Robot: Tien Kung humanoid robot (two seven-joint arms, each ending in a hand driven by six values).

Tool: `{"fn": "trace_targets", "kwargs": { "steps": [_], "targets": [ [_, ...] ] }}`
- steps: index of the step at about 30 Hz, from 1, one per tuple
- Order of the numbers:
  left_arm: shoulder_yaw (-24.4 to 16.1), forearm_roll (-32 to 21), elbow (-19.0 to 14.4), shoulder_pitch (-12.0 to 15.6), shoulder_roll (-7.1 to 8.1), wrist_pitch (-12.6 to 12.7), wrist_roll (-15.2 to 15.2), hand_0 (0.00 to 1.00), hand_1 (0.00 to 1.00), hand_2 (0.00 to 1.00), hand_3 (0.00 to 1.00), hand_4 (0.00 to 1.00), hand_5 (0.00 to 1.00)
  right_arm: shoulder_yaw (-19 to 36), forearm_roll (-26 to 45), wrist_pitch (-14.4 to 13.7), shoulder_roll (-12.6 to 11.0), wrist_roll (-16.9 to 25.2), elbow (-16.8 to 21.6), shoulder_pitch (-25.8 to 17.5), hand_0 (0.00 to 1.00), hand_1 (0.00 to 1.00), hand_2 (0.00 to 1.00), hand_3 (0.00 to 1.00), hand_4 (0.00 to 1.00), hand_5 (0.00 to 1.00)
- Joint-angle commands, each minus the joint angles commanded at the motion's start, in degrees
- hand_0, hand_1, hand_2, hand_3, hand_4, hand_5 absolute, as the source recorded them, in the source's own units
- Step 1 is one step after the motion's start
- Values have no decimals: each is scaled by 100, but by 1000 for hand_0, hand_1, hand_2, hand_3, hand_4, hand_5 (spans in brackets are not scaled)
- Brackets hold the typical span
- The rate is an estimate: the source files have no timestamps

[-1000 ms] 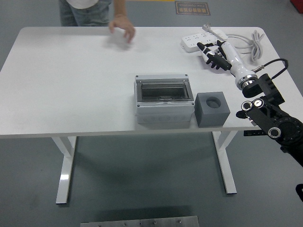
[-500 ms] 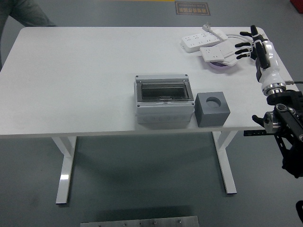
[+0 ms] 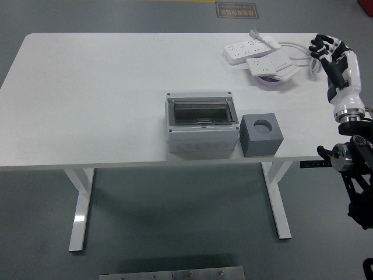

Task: Fetch the battery,place it into the box,close the lid of the box

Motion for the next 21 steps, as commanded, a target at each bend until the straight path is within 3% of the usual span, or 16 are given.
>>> {"fn": "trace_targets", "kwargs": {
  "steps": [2,3,8,9,14,15,20,21],
  "targets": [
    [16,-45,4,-1,3,13,-2,859,908,843,805,837,687,37,-174,5,16,-66,89,-43,796,738,719,718,902,388],
    [37,-89,7,-1,8,26,-7,859,907,842,805,836,685,55,-244,16,26,-103,126,-61,639,674,573,757,913,372],
    [155,-332,23,12,40,108,-77,859,907,842,805,836,685,129,-583,107,86,-316,337,-146,639,674,573,757,913,372],
    [178,-381,25,18,47,126,-93,854,904,840,815,836,685,136,-643,126,95,-356,382,-161,603,673,629,818,825,109],
    [272,-569,36,45,75,190,-165,854,904,840,815,836,685,156,-784,163,128,-452,489,-200,603,673,629,818,825,109],
    [287,-598,38,49,80,198,-177,854,903,838,819,835,684,155,-793,163,134,-458,490,-202,668,748,758,881,778,61],
    [340,-701,45,61,111,230,-219,854,903,838,819,835,684,139,-819,140,163,-470,463,-204,668,748,758,881,778,61],
    [347,-715,46,63,117,234,-224,852,902,838,819,835,684,135,-815,137,171,-471,452,-205,733,790,798,911,754,2]
  ]
}}
